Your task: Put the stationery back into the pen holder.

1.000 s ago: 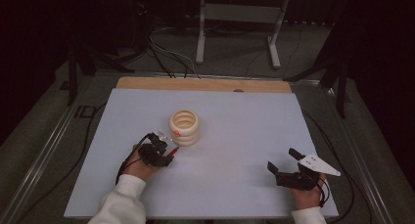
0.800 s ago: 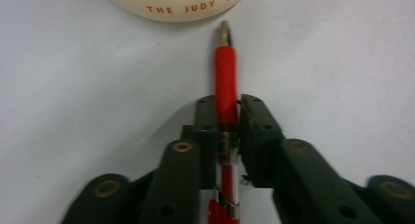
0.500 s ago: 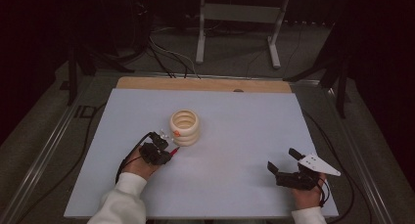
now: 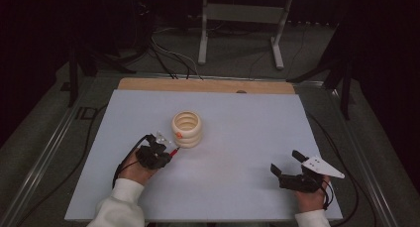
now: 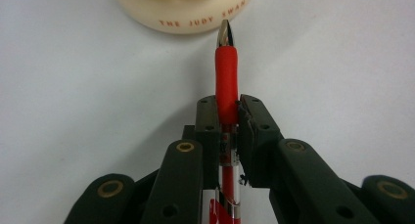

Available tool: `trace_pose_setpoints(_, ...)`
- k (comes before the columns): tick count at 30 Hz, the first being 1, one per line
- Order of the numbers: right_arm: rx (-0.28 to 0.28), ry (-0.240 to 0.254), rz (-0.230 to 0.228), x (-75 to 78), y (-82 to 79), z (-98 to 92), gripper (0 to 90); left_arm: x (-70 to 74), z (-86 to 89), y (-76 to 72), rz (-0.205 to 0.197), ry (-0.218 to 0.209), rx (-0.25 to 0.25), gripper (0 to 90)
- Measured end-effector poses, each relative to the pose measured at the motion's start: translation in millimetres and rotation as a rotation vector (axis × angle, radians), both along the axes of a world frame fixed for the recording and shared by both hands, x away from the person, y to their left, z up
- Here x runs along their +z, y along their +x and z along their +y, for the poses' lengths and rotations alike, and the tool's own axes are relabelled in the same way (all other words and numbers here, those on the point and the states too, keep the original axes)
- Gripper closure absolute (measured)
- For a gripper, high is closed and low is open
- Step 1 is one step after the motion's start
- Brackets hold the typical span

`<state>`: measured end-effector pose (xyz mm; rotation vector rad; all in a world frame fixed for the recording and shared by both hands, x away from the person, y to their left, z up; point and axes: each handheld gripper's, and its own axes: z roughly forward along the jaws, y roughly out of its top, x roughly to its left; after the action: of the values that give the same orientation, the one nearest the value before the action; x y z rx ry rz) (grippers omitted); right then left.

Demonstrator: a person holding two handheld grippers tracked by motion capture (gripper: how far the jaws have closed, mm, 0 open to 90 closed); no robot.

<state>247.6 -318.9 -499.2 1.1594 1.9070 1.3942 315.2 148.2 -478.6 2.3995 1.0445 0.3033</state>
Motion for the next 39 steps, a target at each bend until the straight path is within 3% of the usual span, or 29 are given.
trace_pose_setpoints(16,0.001,-0.001,0.000,0.0,-0.1,0.3,0.0,20.2,10.3,-6.7,-0.111,-0.061,0.051,80.4)
trace_pose_setpoints(24,0.000,0.000,0.000,0.1,-0.1,0.0,0.0,26.6,10.9,-7.6,-0.146,-0.088,0.069,80.4)
trace_pose_setpoints(27,0.000,0.000,0.000,0.1,-0.1,0.0,0.0,28.9,11.4,-7.1,-0.148,-0.099,0.068,80.4)
trace_pose_setpoints(39,-0.002,0.002,0.000,0.2,-0.2,0.0,0.0,52.8,4.3,2.1,-0.228,-0.156,0.071,80.4)
